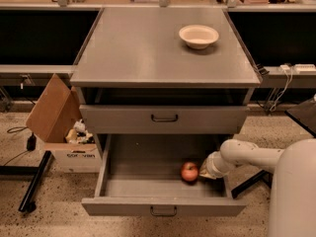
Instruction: Pick apple from middle drawer and place on counter
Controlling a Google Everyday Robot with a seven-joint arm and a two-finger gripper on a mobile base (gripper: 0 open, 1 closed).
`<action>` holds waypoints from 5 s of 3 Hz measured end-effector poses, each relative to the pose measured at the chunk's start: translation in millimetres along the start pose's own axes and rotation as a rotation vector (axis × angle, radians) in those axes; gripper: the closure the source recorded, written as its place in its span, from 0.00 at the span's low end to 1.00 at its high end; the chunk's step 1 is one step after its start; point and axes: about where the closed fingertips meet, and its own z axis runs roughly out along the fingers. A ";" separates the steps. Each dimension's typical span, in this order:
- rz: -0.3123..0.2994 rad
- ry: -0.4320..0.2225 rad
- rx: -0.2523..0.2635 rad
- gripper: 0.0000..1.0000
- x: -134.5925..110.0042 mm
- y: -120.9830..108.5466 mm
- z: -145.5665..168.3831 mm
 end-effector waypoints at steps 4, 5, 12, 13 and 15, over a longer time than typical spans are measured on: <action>0.002 -0.138 -0.064 0.00 -25.2 12.7 -9.1; 0.000 -0.192 -0.087 0.00 -38.3 12.3 -3.9; -0.024 -0.278 0.115 1.00 -35.5 35.1 -90.2; -0.018 -0.277 0.117 1.00 -32.3 37.2 -92.1; -0.056 -0.258 0.136 1.00 -81.8 61.6 -170.9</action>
Offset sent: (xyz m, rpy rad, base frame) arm -0.0091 -0.0074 0.0234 -0.0022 -0.0047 -0.0188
